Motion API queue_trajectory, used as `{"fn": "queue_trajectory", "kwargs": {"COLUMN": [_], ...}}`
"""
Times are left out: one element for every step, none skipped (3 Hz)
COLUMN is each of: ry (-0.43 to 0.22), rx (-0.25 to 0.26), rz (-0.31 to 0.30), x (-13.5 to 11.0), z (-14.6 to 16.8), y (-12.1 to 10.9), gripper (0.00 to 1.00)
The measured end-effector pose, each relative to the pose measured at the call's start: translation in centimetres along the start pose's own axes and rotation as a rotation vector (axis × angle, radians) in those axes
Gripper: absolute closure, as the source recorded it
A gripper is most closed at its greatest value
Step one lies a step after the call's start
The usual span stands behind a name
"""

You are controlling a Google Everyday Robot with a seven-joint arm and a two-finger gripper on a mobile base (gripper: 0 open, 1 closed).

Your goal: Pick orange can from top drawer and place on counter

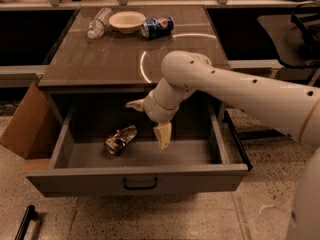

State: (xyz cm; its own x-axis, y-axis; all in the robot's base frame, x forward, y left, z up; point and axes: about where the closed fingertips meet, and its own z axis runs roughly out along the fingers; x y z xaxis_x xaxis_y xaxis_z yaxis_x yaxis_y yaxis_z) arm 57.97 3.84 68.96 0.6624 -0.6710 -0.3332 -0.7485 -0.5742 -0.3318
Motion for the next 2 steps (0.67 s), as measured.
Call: {"fn": "queue_trajectory", "kwargs": {"ry": [0.03, 0.079], "rx": [-0.032, -0.084], "rz": [0.002, -0.006], "x": [0.6, 0.7], "z": [1.8, 3.7], "y": [-0.4, -0.9], "gripper": [0.0, 0.0]}}
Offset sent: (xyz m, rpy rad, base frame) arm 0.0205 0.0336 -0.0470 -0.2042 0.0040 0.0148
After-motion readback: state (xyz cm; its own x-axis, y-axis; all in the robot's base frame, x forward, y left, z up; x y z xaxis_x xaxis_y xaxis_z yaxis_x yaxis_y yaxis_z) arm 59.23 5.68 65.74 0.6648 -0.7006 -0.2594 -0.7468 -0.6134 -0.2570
